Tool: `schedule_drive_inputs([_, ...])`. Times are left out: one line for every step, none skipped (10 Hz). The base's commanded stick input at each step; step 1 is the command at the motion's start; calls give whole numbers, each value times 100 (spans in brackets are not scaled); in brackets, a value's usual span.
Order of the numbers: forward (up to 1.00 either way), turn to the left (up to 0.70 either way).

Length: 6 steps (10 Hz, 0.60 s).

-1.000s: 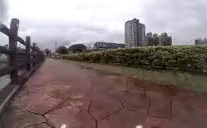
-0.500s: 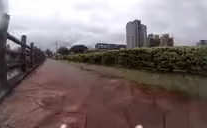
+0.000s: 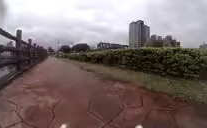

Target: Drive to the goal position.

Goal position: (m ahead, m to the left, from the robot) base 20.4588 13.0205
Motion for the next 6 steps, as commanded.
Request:
schedule_drive_inputs([85, 35])
schedule_drive_inputs([85, 35])
schedule_drive_inputs([85, 35])
schedule_drive_inputs([85, 35])
schedule_drive_inputs([85, 34])
schedule_drive_inputs([85, 33])
